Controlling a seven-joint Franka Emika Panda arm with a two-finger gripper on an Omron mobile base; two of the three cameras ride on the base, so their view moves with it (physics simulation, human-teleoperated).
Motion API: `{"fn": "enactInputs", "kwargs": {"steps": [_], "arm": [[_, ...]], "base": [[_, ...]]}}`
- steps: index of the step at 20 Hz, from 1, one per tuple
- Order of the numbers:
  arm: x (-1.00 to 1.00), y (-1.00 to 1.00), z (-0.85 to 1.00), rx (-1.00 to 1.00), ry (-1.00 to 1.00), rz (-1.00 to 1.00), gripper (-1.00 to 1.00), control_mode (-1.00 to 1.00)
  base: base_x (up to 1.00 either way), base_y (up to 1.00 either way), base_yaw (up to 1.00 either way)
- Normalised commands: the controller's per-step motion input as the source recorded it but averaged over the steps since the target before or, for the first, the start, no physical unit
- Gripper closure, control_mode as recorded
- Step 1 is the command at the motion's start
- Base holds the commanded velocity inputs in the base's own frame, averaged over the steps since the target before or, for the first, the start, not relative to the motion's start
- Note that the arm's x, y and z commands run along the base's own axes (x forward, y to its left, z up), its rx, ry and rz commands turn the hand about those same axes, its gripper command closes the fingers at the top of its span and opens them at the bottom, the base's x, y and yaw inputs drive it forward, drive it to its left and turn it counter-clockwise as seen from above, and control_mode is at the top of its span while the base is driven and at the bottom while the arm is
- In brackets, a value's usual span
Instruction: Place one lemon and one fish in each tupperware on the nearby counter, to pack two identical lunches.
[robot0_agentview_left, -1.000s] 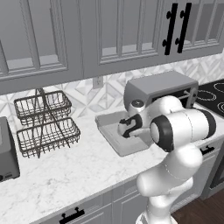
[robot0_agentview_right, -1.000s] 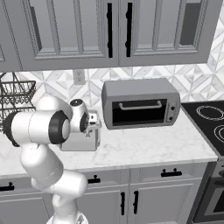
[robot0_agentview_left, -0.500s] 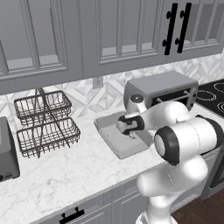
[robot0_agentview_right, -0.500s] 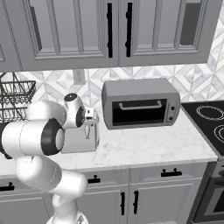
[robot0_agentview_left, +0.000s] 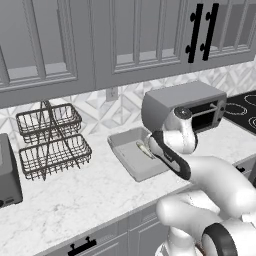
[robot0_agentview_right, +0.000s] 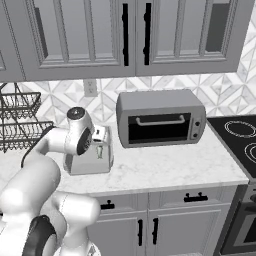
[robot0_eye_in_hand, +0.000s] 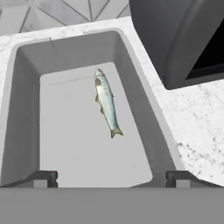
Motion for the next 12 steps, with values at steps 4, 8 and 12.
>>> {"fn": "enactInputs", "kwargs": {"steps": [4,8,12], "arm": [[-0.46,-0.16,0.28,0.14,0.0,0.06,-1.0,-1.0],[-0.84,-0.22,0.35,0.01,0.0,0.01,-1.0,-1.0],[-1.0,-0.06,0.94,0.0,0.01,0.0,-1.0,-1.0]], "base": [[0.0,0.0,0.0],[0.0,0.0,0.0],[0.0,0.0,0.0]]}}
